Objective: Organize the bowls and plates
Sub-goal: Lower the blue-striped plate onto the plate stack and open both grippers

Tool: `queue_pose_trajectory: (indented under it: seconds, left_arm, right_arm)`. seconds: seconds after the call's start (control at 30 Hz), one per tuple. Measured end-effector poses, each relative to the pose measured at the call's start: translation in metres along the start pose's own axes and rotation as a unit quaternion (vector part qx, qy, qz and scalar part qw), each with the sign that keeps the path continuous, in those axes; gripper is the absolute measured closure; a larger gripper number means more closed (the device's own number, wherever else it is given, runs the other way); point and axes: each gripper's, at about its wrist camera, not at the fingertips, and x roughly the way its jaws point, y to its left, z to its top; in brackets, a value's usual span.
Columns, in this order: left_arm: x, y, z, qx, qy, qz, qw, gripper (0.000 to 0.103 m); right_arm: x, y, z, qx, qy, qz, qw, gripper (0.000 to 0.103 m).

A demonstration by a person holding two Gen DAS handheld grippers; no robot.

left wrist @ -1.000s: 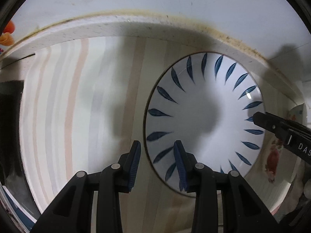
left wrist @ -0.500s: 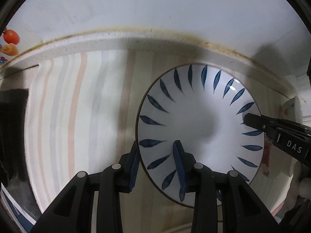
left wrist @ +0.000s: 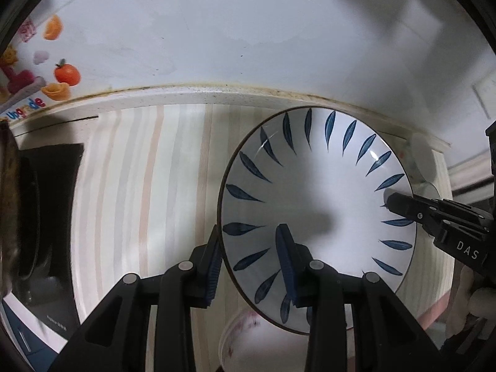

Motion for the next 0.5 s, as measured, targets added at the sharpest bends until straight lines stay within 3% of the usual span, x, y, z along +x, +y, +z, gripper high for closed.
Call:
queue_pose_trajectory:
  seconds: [0.23,0.5]
  left_arm:
    - [-0.024,-0.01,-0.042,0.016,-0.004,-0.006,0.9999,0.072]
    - [-0.006,-0.015,-0.096,0.036,0.031,-0.003,0.9989,0.072]
  right_arm:
    - [-0.045,0.01,-0.06,0.002,-0.017,0.008,1.0,0.087]
    - [-0.05,0.01,-0.13,0.022,-0.009,0.009,1.0,0.087]
